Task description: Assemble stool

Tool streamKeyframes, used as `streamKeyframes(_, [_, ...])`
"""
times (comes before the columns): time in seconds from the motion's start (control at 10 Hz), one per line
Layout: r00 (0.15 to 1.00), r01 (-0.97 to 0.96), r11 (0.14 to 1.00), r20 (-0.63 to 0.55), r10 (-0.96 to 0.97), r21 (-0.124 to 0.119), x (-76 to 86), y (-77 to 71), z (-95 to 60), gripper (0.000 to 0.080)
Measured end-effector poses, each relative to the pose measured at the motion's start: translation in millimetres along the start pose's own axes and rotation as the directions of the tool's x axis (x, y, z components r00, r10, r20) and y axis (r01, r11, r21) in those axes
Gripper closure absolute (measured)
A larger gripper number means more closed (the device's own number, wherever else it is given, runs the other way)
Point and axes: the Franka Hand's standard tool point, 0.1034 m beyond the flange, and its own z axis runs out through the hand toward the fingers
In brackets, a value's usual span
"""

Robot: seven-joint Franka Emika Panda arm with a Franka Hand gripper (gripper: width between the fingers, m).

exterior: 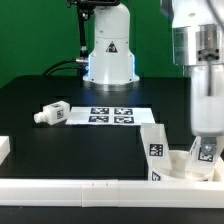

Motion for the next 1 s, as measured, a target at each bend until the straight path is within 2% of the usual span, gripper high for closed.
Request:
streamKeyframes(0.2, [0.998,0.057,0.998,0.003,-0.057,0.020,-5.7,1.5,1.1,0.0465])
streamKeyframes(0.4, [0.996,0.087,0.996,0.001,-0.087,0.020,-5.1,1.4,1.3,0.0451])
streamKeyframes(0.5, [0.987,0.161,0.987,0.001,-0.161,0.018,-5.0,0.4,-0.5,0.0276])
streamKeyframes(0.6, [0.954,0.298,0.954,0.006,-0.298,0.010,-3.9,-2.5,-7.3,0.0186])
streamKeyframes(0.7, [0.892,0.451,0.893,0.014,-0.451,0.018,-5.7,-6.2,-17.8,0.0186])
streamKeyframes(0.8, [0.783,0.622,0.783,0.020,-0.622,0.026,-9.7,-8.0,-29.7,0.0156])
streamKeyframes(0.9, [0.692,0.721,0.693,0.029,-0.721,0.008,-12.1,-4.1,-33.0,0.0156])
streamKeyframes(1.0, [0.664,0.747,0.664,0.023,-0.747,0.010,-10.2,-5.3,-30.5,0.0151])
